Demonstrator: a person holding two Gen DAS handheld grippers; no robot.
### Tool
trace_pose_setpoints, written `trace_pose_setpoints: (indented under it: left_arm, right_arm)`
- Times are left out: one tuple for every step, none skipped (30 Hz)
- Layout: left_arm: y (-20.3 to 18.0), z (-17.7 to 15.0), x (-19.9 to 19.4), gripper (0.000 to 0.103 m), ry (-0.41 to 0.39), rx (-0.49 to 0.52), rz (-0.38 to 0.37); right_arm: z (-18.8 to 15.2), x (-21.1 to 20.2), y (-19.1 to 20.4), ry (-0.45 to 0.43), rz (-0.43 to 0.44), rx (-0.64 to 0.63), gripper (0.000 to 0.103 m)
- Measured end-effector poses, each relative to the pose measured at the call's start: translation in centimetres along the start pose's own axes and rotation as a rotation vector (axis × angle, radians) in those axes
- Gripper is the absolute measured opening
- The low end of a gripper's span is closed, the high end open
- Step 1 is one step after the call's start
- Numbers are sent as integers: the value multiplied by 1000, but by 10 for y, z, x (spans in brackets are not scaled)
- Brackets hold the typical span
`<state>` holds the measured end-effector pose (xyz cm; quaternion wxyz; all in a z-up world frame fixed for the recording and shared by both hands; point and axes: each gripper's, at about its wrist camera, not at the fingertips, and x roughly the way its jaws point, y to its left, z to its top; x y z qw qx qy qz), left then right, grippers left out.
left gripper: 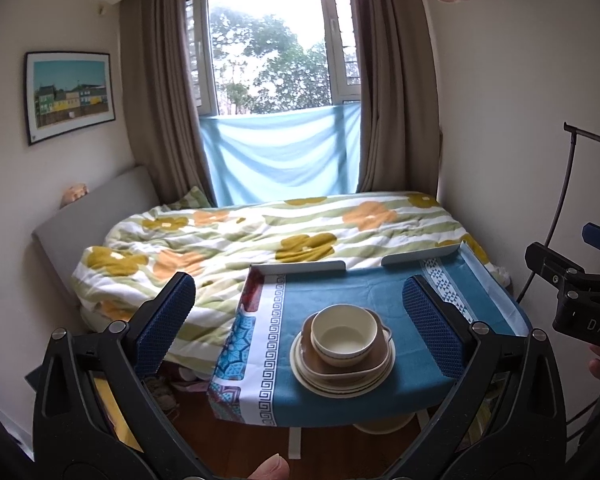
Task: Organize plates and bowls
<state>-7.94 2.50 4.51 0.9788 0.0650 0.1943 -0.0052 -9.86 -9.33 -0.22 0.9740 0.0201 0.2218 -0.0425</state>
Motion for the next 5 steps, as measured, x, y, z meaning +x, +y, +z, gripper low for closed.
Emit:
trace_pose_setpoints:
  left_arm:
    - [0, 0, 0, 103, -3, 1, 4]
    - [-1, 0, 0, 103, -4, 1, 7]
    - [-1, 0, 1, 103, -4, -2, 7]
    - [-1, 0, 1, 103, -4, -7, 4]
    - [-1, 0, 2, 103, -1, -13, 2]
  right_arm:
    - [0, 0, 0, 1, 1, 1, 102]
    - [0, 0, 0, 0, 1, -1, 102]
    - [0, 0, 0, 0, 0, -1, 102]
    - [0, 0, 0, 1, 0, -1, 102]
    - [0, 1, 0, 3, 2, 0, 102]
